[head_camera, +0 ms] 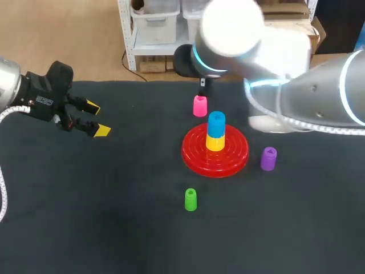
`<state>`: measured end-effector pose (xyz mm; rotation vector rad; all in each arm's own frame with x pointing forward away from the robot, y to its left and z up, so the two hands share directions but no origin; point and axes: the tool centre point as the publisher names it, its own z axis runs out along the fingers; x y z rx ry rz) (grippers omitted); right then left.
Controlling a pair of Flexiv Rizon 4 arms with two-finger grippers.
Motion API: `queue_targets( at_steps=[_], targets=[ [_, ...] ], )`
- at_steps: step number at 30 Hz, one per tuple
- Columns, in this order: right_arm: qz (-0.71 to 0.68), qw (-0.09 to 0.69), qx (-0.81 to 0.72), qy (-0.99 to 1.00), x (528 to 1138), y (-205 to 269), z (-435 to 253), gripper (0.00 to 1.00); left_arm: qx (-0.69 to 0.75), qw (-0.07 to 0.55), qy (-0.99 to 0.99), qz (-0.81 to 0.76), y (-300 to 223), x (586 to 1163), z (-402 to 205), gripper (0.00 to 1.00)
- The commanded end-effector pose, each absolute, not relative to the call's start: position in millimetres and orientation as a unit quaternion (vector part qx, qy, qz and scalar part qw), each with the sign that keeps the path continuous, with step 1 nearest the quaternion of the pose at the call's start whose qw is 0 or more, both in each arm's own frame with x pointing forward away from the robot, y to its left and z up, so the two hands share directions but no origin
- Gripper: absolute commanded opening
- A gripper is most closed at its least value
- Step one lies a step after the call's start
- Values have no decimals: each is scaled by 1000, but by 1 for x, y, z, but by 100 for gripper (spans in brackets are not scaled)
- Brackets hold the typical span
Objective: Pick up and stack the cylinders on the red base in this order: pink,purple,orange,green
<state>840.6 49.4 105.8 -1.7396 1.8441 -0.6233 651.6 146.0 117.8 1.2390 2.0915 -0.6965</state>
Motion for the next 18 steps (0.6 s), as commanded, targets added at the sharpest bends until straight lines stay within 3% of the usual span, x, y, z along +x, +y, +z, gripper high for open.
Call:
queue_targets(
  at_steps=[1, 14, 18],
  targets=[
    [29, -196, -647, 737, 843, 54, 110, 100, 467, 303, 788, -263, 146, 652, 117, 100],
    [29, -196, -647, 737, 843, 54, 110, 100, 467, 303, 788, -263, 146, 652, 117, 100],
    [85, -173, -644, 740, 846, 46, 105, 100, 467, 303, 788, -263, 146, 652, 117, 100]
  ],
)
